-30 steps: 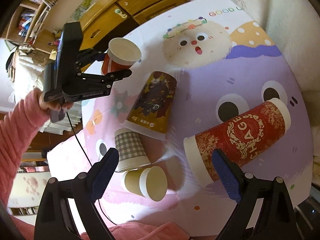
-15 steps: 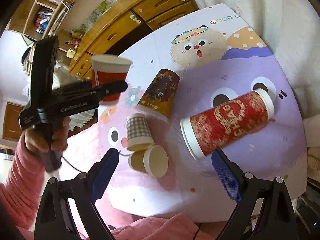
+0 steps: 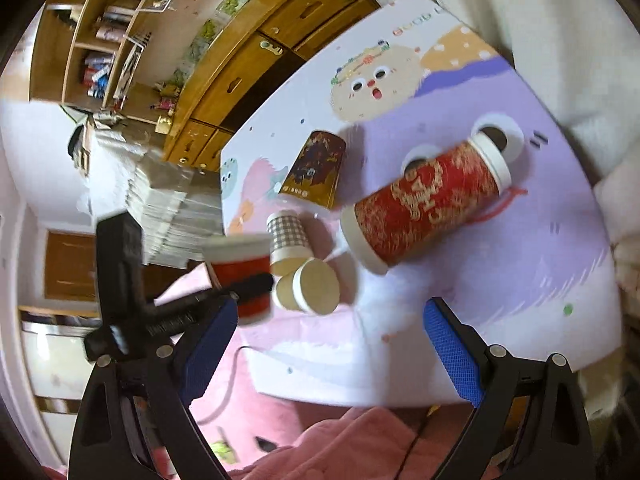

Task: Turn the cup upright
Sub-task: 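Lift the red cup with the left gripper and set it upright on the table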

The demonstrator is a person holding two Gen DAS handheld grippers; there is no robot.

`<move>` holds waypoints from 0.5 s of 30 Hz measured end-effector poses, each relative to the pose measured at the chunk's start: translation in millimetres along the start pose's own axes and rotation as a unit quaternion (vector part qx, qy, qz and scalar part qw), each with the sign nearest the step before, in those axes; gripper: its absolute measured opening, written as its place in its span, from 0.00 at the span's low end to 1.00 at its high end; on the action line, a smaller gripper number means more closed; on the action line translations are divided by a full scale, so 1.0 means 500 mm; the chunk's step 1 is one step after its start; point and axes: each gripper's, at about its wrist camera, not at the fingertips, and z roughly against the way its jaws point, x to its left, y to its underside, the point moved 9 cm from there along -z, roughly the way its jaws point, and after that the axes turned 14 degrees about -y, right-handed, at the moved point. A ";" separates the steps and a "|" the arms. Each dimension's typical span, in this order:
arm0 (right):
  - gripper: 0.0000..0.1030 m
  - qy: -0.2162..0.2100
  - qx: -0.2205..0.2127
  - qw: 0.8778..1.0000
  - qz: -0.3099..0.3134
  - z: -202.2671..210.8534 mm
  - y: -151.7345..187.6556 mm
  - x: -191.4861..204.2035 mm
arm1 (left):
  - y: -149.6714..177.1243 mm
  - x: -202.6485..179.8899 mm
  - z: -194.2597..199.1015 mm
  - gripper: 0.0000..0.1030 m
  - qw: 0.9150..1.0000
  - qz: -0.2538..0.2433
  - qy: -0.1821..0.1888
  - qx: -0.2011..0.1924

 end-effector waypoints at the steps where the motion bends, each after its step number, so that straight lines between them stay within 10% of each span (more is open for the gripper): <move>1: 0.92 -0.006 0.004 1.000 -0.007 0.002 0.010 -0.007 | 0.019 -0.006 -0.007 0.57 1.000 0.002 -0.003 0.002; 15: 0.92 -0.056 0.046 0.990 -0.118 -0.036 0.162 -0.120 | 0.208 -0.064 -0.149 0.57 0.997 0.050 0.026 0.049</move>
